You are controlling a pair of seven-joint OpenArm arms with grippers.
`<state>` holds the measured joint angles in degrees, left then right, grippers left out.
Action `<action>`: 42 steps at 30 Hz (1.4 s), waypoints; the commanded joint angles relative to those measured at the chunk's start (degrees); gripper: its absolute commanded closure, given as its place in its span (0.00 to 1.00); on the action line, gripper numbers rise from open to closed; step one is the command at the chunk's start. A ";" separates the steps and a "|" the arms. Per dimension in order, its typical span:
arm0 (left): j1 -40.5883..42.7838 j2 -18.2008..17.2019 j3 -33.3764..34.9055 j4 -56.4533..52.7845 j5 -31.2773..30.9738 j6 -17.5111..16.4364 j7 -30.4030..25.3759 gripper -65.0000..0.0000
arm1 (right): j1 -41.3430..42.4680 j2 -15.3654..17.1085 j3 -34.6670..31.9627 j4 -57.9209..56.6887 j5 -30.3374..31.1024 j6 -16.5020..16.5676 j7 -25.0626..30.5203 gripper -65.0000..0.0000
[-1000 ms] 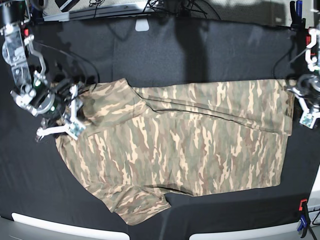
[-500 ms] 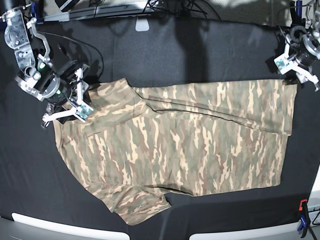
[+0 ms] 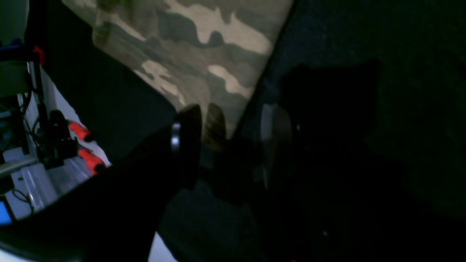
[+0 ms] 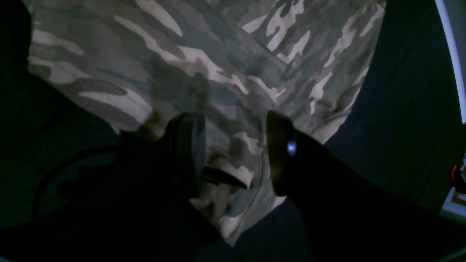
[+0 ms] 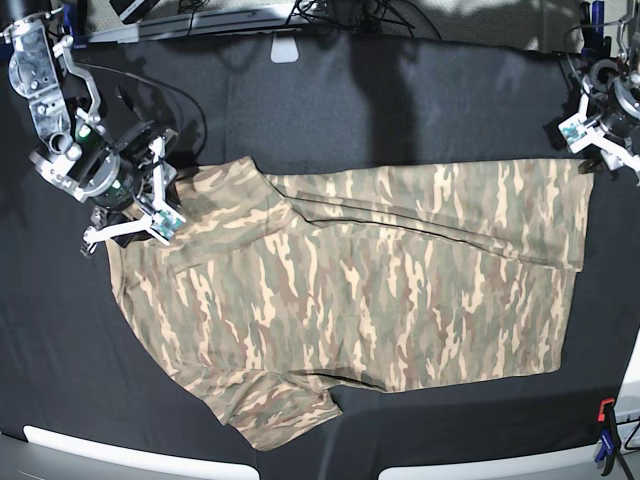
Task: Layout the t-shirt on the table in an organized manner, then fold the t-shirt properly
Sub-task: 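Grasp the shirt's collar-side edge with both grippers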
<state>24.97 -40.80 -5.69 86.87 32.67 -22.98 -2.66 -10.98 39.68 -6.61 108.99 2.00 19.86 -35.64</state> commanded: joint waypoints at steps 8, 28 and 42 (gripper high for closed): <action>-5.42 -1.11 0.70 -6.97 -0.07 0.63 -1.92 0.67 | 0.63 0.94 0.66 1.05 0.13 -0.98 0.68 0.59; -8.66 -0.98 5.49 -9.38 0.28 0.66 -1.11 1.00 | -3.23 0.94 0.66 0.98 -1.90 1.31 -4.46 0.54; -8.68 -0.98 5.49 -9.38 0.28 0.68 -1.11 1.00 | -5.86 0.94 0.59 -8.98 -12.90 3.04 6.47 0.54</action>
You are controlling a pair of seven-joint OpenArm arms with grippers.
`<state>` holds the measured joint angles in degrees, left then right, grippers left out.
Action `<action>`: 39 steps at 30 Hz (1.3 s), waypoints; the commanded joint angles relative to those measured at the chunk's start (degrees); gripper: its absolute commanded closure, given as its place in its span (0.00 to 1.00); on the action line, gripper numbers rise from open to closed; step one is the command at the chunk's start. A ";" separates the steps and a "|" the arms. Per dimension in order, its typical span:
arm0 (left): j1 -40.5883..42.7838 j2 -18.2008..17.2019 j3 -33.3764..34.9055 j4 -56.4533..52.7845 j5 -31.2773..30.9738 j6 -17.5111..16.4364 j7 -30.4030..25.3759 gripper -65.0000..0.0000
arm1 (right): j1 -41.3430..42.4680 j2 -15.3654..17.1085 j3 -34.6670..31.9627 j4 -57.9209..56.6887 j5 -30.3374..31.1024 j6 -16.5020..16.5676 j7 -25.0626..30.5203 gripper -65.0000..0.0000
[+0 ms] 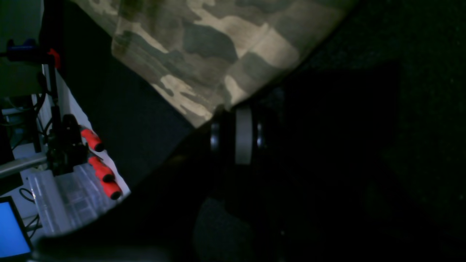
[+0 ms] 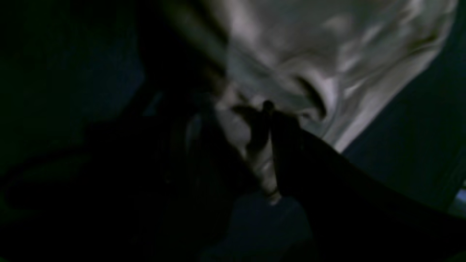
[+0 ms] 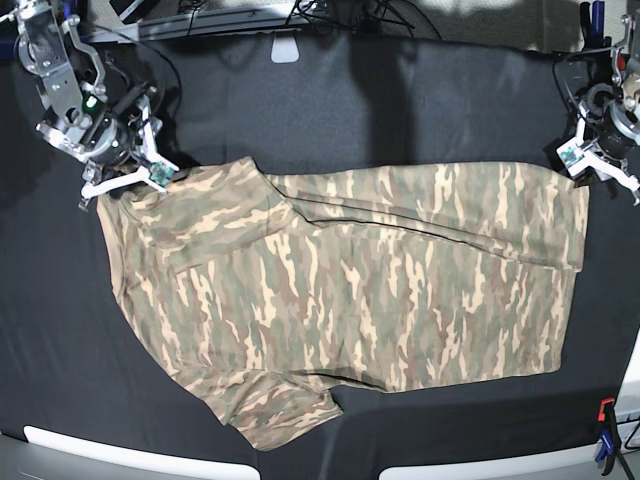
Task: Layout the t-shirt on the table in an organized manner, then fold the t-shirt properly
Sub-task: 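Grasp the shirt's collar-side edge with both grippers, then lift the shirt and pull it toward the robot with both grippers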
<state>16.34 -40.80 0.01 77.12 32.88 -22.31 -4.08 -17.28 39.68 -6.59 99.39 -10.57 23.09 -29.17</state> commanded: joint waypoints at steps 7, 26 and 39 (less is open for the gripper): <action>-0.31 -0.98 -0.22 0.37 0.07 0.00 0.09 1.00 | 0.63 0.85 0.57 -1.75 -2.58 -0.39 2.62 0.62; 6.84 -3.21 -0.39 4.87 -13.94 6.49 -0.26 1.00 | -7.41 5.84 1.16 5.66 -2.75 -8.44 -1.29 1.00; 20.65 -5.29 -0.44 11.17 -16.92 10.23 4.39 1.00 | -32.48 7.63 19.74 13.44 1.64 -8.55 -2.54 1.00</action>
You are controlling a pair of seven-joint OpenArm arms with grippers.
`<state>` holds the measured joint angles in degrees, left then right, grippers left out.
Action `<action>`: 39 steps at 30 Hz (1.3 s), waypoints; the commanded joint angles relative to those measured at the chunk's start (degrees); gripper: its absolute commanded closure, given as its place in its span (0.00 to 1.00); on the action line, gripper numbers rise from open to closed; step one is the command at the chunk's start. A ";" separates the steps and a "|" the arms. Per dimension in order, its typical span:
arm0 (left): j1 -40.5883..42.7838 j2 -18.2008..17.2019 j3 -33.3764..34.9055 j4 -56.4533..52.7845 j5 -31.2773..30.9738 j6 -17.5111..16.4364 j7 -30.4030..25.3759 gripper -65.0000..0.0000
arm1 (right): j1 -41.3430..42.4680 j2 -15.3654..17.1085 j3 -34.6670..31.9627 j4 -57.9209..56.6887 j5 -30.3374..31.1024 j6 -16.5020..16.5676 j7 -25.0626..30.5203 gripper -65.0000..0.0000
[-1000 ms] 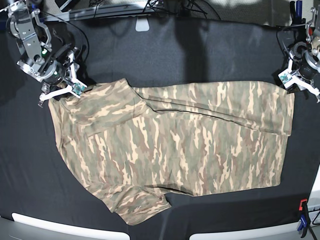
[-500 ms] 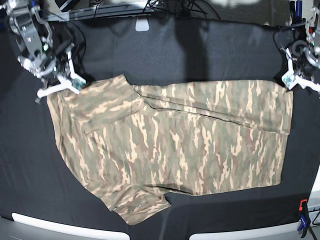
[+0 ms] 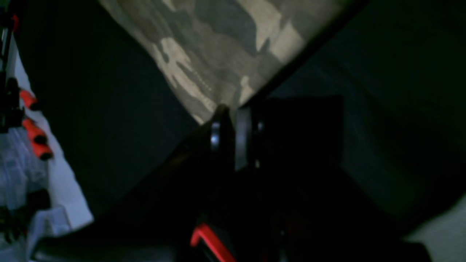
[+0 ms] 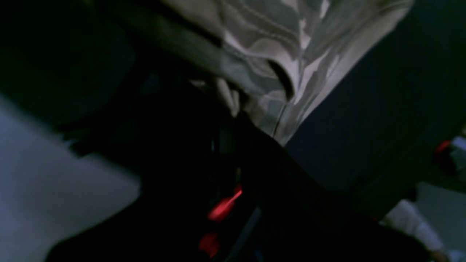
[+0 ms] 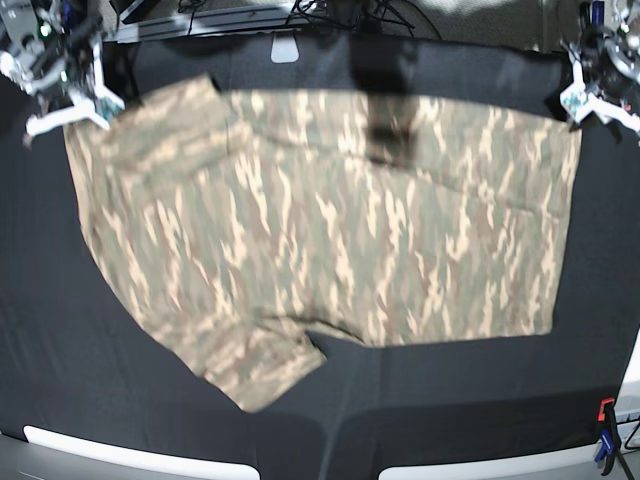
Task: Layout the t-shirt on the table in an organized manner, then fold the t-shirt properly
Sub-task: 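Lift the shirt and pull it toward the robot with both grippers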
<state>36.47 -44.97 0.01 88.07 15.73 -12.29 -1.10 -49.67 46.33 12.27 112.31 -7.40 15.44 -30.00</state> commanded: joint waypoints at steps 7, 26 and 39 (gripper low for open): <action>8.41 -1.09 -2.03 4.11 0.28 4.42 2.54 1.00 | -5.60 0.79 2.69 2.80 -1.57 -0.92 -1.73 1.00; 12.87 -4.17 -7.50 15.74 0.26 4.22 22.73 0.51 | -5.31 0.98 2.75 4.55 1.84 -1.05 -6.47 0.65; 7.41 -6.95 -21.03 16.13 -20.90 9.01 20.31 0.51 | 11.41 0.79 2.86 5.44 16.57 -5.16 -6.05 0.65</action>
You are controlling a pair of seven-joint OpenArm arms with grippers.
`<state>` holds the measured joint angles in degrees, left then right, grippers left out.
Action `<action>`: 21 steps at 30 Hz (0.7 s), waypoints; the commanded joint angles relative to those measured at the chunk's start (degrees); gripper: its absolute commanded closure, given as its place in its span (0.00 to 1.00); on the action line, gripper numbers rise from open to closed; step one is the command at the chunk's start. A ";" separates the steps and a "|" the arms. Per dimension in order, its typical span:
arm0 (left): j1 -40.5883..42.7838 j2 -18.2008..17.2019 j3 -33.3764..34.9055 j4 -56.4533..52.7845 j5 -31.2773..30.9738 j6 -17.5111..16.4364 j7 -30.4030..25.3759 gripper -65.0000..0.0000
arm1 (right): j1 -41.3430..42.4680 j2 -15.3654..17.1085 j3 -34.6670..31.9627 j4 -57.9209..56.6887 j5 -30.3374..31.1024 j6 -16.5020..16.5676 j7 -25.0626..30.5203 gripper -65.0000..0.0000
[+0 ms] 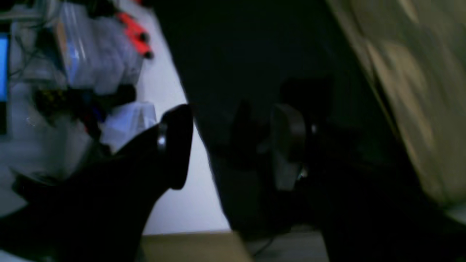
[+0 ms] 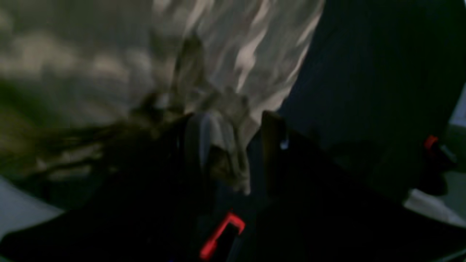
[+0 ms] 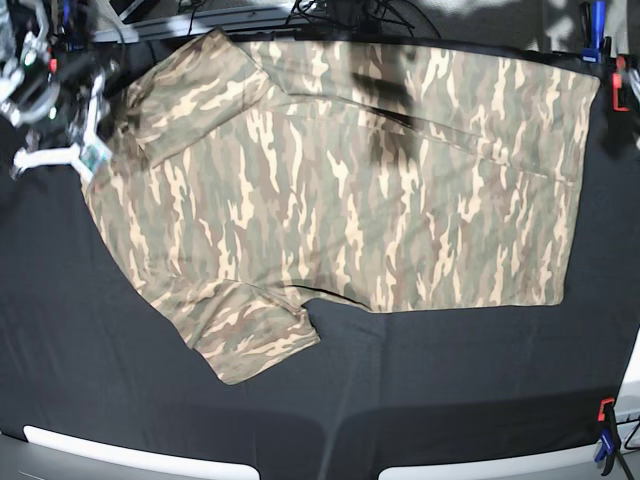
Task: Layout the t-shirt on the table in an organized manner, then fold the t-shirt properly
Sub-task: 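Lift the shirt and pull it toward the robot with both grippers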
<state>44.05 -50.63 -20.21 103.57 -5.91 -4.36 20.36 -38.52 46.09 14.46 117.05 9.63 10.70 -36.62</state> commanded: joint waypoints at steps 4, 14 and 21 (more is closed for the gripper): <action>-11.47 1.62 -1.18 -2.93 -9.66 -3.50 -1.27 0.51 | 6.97 1.03 0.68 -2.97 4.02 -0.11 0.57 0.65; -41.55 15.28 -1.05 -25.77 -24.24 -18.71 3.23 0.51 | 26.69 -1.81 0.52 -18.47 17.22 7.72 -0.57 0.65; -56.59 19.10 2.19 -42.82 -24.04 -19.93 4.66 0.51 | 36.79 -1.79 0.42 -28.33 22.80 12.11 -5.55 0.65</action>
<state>-11.46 -30.28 -17.65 59.61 -29.26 -24.10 26.13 -2.70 42.85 14.26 87.83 31.55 22.59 -43.35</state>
